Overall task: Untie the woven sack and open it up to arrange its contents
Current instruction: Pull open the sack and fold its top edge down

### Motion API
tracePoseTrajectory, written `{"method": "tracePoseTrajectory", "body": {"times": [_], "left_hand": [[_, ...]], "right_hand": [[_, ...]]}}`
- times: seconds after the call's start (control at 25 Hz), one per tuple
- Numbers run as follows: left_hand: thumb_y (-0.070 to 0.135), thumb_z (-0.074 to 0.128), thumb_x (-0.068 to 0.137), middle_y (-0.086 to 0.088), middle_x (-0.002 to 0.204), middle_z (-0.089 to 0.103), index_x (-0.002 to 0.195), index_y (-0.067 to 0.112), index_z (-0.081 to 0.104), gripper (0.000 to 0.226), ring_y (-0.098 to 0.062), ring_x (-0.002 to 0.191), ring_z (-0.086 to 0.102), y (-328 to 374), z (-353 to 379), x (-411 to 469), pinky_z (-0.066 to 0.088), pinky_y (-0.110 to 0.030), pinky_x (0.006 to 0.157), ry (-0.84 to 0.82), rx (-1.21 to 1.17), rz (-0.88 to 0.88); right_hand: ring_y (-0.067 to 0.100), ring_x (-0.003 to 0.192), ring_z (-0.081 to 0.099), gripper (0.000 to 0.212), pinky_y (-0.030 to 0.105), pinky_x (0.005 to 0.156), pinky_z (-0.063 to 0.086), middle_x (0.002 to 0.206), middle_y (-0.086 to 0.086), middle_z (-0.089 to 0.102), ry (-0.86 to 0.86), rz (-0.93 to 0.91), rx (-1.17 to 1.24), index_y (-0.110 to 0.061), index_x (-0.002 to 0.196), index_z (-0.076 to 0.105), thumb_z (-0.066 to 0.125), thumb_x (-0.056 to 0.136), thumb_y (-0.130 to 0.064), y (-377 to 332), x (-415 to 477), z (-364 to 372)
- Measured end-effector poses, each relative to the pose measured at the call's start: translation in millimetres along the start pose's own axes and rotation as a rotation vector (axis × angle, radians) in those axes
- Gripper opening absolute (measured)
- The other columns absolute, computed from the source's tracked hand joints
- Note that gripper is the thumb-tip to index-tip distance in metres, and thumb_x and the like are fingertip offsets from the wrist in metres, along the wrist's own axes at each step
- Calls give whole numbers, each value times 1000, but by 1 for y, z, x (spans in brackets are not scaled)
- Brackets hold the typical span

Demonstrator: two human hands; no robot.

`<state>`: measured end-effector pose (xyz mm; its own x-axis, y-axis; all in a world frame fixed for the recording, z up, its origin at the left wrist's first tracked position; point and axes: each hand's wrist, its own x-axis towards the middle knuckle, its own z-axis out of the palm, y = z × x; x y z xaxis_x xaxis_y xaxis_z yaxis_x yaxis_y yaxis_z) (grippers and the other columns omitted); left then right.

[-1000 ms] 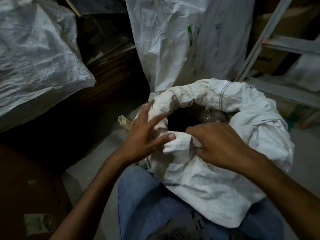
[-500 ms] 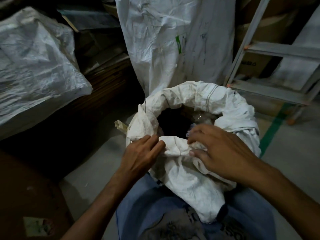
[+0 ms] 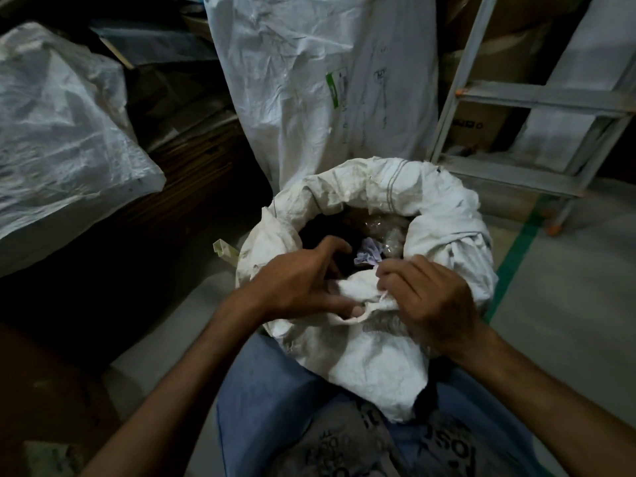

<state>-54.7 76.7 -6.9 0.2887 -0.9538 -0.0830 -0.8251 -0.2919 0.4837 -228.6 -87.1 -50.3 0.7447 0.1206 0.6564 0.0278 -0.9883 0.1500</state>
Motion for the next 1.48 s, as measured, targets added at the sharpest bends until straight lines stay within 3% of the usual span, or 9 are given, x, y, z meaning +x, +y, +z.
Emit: {"method": "tracePoseTrajectory", "body": {"times": [0.2,0.36,0.44,0.72,0.88,1.04,1.16,1.32,1.48], "left_hand": [[52,64,90,11,100,70,114,33,64,31,-13,86,67,-12,25,0,55,-36,68,142,304,132],[26,73,87,1,92,69,111,21,67,26,-22,70,67,-10,42,-16,51,-32,52,374,560,235],[19,78,84,-4,92,68,116,17,67,34,-24,70,66,-6,56,-28,51,-33,48,407,640,241],[82,56,77,5,121,57,137,30,47,80,-21,94,65,30,42,-35,53,-36,70,233,508,4],[33,69,84,-4,91,65,112,19,63,32,-33,69,67,60,41,-22,44,-34,51,525,644,84],[19,61,88,-8,90,64,122,12,68,36,-24,60,59,55,40,-31,40,-30,44,817,666,253],[15,65,91,-8,89,60,120,11,71,29,-22,60,54,49,45,-36,43,-32,41,868,672,353],[14,62,100,-5,96,48,119,10,72,22,-20,61,52,39,46,-51,43,-33,43,852,810,516],[12,70,92,-6,101,49,120,11,73,28,-23,62,56,44,47,-55,44,-34,43,791,811,448]], "right_hand": [[7,104,58,49,32,74,53,130,-20,48,-711,222,488,-39,126,49,57,79,-47,19,17,-35],[13,132,45,84,32,101,44,154,-14,39,-773,222,237,-38,154,33,74,82,-45,36,22,-22],[24,121,58,70,36,91,49,141,-1,60,-820,256,147,-38,148,44,73,84,-40,34,17,-12],[33,79,66,24,38,52,48,88,7,66,-214,265,-100,-15,98,62,73,77,-12,4,-23,-26],[29,67,58,19,38,48,38,79,7,60,195,180,-259,-15,82,61,53,94,-2,10,-2,-58],[29,64,61,28,37,46,47,82,11,65,258,78,-269,-9,86,69,46,103,-7,13,-5,-73],[25,71,61,13,35,50,46,99,3,63,-8,148,-41,-16,94,65,53,89,-19,4,-9,-93],[-2,100,56,59,30,80,51,148,-32,24,-724,398,418,-46,123,47,68,77,-76,8,-2,-127],[6,110,51,60,31,81,47,124,-24,52,-772,244,322,-41,130,50,79,78,-54,11,2,-98]]}}
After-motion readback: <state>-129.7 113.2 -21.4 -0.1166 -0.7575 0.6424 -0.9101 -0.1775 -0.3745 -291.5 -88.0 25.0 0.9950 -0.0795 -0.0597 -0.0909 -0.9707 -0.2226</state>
